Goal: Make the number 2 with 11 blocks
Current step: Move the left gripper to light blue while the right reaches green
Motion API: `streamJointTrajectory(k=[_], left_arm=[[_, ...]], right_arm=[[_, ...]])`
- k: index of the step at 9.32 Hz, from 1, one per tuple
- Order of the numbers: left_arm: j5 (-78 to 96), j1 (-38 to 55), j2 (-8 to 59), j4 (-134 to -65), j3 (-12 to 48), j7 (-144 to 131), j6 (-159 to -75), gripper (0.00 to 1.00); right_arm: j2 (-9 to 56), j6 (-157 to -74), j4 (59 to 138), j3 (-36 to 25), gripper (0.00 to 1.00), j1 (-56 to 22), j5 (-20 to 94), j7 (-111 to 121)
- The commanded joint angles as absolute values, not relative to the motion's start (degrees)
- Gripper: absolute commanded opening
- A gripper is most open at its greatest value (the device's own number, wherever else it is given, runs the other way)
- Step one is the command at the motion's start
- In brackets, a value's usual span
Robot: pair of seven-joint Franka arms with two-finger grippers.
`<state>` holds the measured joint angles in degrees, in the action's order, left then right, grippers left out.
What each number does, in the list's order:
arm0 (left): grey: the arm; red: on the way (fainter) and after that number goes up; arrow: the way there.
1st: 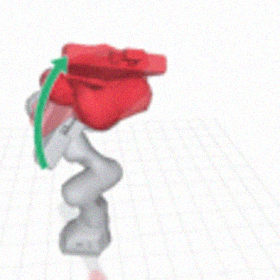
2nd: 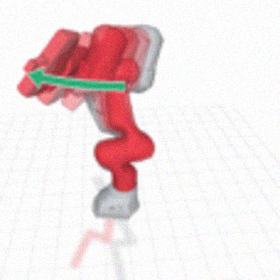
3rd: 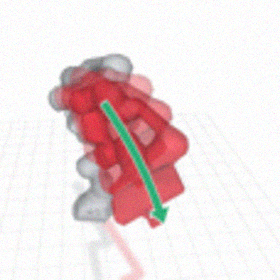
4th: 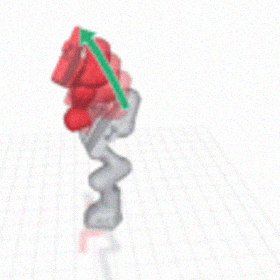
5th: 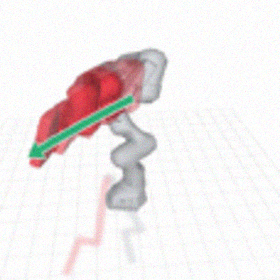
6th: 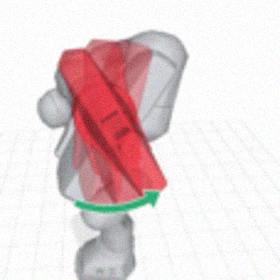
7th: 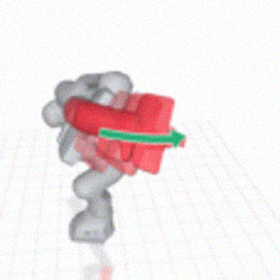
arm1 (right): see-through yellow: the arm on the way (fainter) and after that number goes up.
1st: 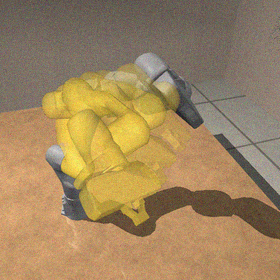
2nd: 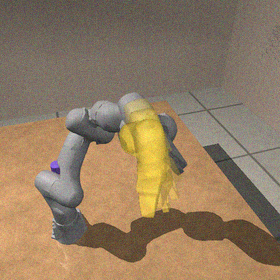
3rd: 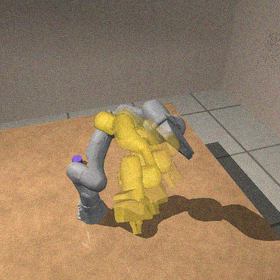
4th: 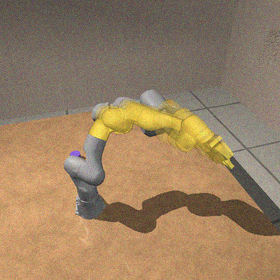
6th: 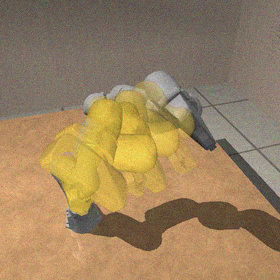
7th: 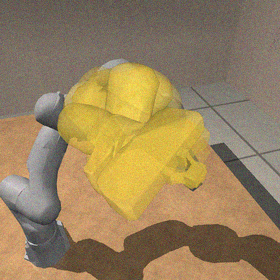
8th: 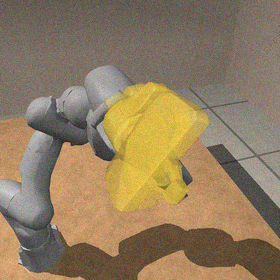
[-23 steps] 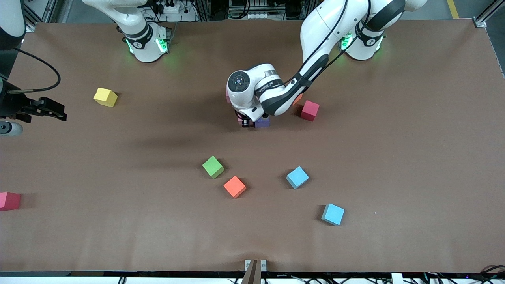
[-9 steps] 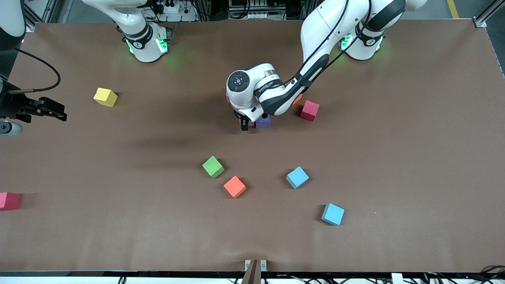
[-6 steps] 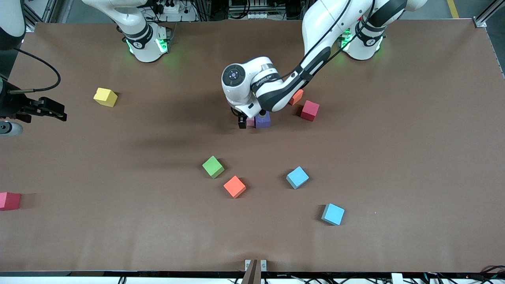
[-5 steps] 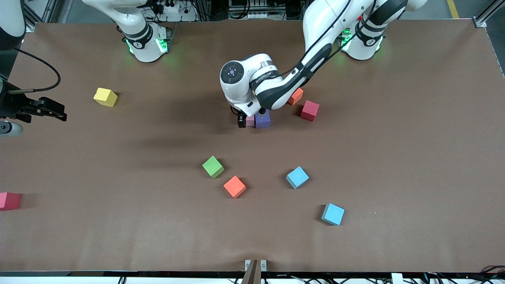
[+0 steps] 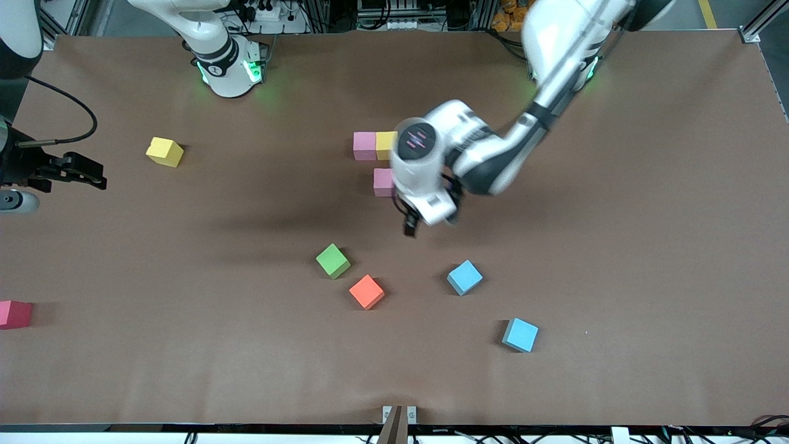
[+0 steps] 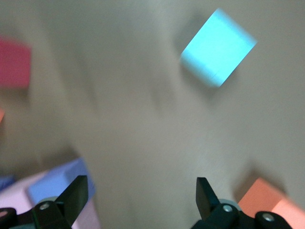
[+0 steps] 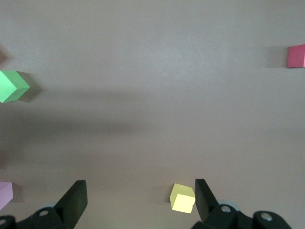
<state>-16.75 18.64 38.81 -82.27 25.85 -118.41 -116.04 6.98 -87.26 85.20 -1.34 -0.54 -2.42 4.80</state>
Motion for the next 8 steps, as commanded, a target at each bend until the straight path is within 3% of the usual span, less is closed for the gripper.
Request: streamJointTrajectory(k=[1, 4, 5, 8], left_arm=[[-15.8, 16.1, 40.9, -78.9, 24.5, -103.3, -116.2, 1.00], [-15.4, 15.8, 43.2, -78.6, 16.7, -96.8, -118.4, 1.00], [-15.2, 14.8, 43.4, -78.6, 13.8, -96.5, -118.8, 1.00], [-15.3, 8.2, 44.2, -78.5, 13.6, -93.4, -119.0, 1.00]], right_arm=[[8.2, -86.6, 84.2, -1.4, 1.00, -1.3, -0.7, 3.8], [13.3, -87.7, 84.6, -1.5, 1.00, -8.1, 3.3, -4.9], [15.2, -90.7, 85.2, -1.5, 1.00, -11.4, 3.3, -5.3], [17.5, -106.6, 94.8, -1.4, 1.00, -18.1, 3.6, -6.3]])
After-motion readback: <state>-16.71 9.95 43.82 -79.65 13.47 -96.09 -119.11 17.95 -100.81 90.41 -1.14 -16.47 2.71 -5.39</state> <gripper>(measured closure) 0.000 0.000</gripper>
